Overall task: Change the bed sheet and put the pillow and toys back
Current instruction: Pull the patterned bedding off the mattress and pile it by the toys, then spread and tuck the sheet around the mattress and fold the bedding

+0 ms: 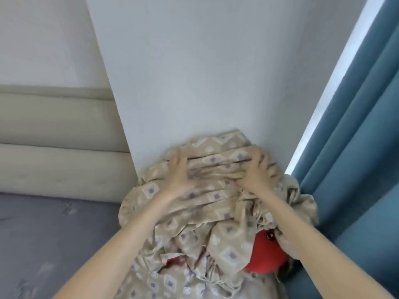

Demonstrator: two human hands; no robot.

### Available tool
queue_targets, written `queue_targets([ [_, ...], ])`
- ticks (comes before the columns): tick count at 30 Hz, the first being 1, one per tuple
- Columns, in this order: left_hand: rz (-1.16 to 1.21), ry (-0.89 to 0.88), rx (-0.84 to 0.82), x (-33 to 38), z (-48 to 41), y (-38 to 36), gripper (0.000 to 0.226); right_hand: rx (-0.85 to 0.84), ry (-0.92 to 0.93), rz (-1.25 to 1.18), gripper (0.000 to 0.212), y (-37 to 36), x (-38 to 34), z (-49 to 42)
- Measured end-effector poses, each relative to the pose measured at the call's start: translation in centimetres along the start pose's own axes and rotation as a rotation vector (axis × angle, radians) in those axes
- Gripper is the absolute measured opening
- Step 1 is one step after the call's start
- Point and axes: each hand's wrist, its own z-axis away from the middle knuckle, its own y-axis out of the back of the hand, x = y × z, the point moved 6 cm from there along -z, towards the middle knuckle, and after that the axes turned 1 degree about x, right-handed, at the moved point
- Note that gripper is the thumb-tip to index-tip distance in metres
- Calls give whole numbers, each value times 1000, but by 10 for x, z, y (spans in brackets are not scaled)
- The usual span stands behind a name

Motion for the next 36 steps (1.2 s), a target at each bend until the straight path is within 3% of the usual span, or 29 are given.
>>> queue_targets([
  [4,-146,36,-222,-3,-21,-40,126,-15,-181,-72,137,-6,40,-22],
  [6,-254,71,-252,-7,-29,-54,122,-5,-221,-108,113,-9,56,-30],
  [9,-468,51,-254,-6,-40,-61,86,27,-163,-175,49,-3,56,-37],
  [11,-481,62,-234,-7,-41,-59,62,52,-124,-192,34,6,43,-32],
  [14,-359,124,-191,-14,-38,-43,60,139,-39,-253,26,24,9,-25],
  [22,141,58,96,-8,27,70,37,304,330,-665,17,81,-122,51],
  [28,371,60,515,-12,119,206,27,430,724,-848,25,130,-248,175],
  [33,425,83,770,-35,235,312,22,350,963,-939,20,142,-341,293],
  [36,433,98,898,-56,330,371,25,220,1046,-1038,21,128,-392,375],
])
